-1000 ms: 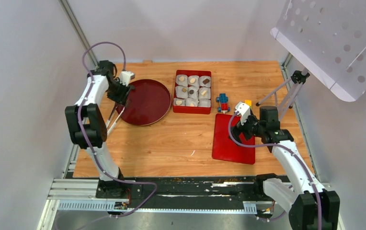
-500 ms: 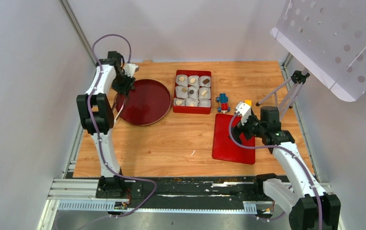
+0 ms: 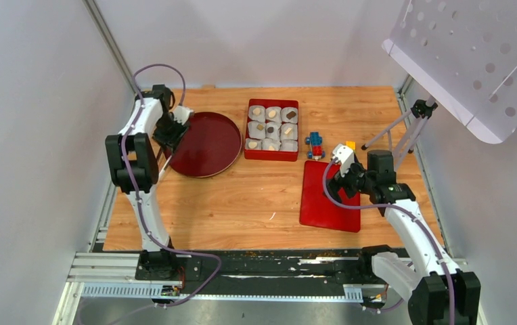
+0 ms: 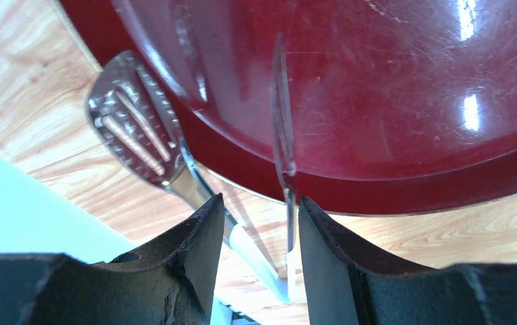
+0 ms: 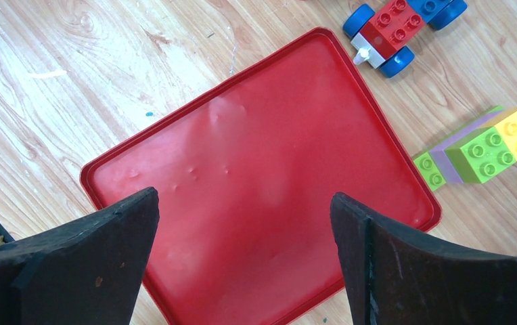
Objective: Pack the chocolate
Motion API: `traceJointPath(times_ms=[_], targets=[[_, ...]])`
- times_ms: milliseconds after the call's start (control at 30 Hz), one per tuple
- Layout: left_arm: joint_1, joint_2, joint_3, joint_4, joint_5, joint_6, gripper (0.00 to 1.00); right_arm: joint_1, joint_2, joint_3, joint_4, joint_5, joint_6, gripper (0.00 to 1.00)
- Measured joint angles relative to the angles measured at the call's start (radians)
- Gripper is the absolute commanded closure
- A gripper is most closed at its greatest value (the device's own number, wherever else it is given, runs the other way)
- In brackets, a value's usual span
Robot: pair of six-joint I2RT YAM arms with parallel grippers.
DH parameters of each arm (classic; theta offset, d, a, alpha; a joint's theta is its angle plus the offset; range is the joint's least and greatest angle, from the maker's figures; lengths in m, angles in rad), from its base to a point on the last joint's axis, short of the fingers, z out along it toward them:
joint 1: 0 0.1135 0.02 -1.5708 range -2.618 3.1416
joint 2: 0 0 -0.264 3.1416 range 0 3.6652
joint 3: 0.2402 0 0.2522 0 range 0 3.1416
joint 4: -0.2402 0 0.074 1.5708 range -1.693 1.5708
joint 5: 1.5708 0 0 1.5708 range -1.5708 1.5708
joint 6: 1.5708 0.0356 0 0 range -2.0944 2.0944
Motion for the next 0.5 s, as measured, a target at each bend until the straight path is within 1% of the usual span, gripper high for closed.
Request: traceJointPath(times_ms=[133, 200, 267, 333, 500], targets=[[0.018, -0.021, 0.017, 0.003, 0.028, -0.003, 0.49, 0.0, 0.025, 0.0, 0.004, 0.0, 0.0, 0.03], [0.022, -0.017, 0.067, -0.014, 0.053, -0.006, 0.49, 0.0, 0.036, 0.0, 0.005, -0.001, 0.0, 0.03], [0.02, -0.003, 0.15, -0.042, 0.08, -0.013, 0.5, 0.0, 0.042, 0.0, 0.005, 0.0, 0.0, 0.03], [0.013, 0.008, 0.193, -0.05, 0.095, -0.016, 0.5, 0.0, 0.043, 0.0, 0.005, 0.0, 0.0, 0.03], [-0.016, 0.091, 0.326, -0.1, 0.124, -0.024, 0.5, 0.0, 0.041, 0.0, 0.004, 0.0, 0.0, 0.03]])
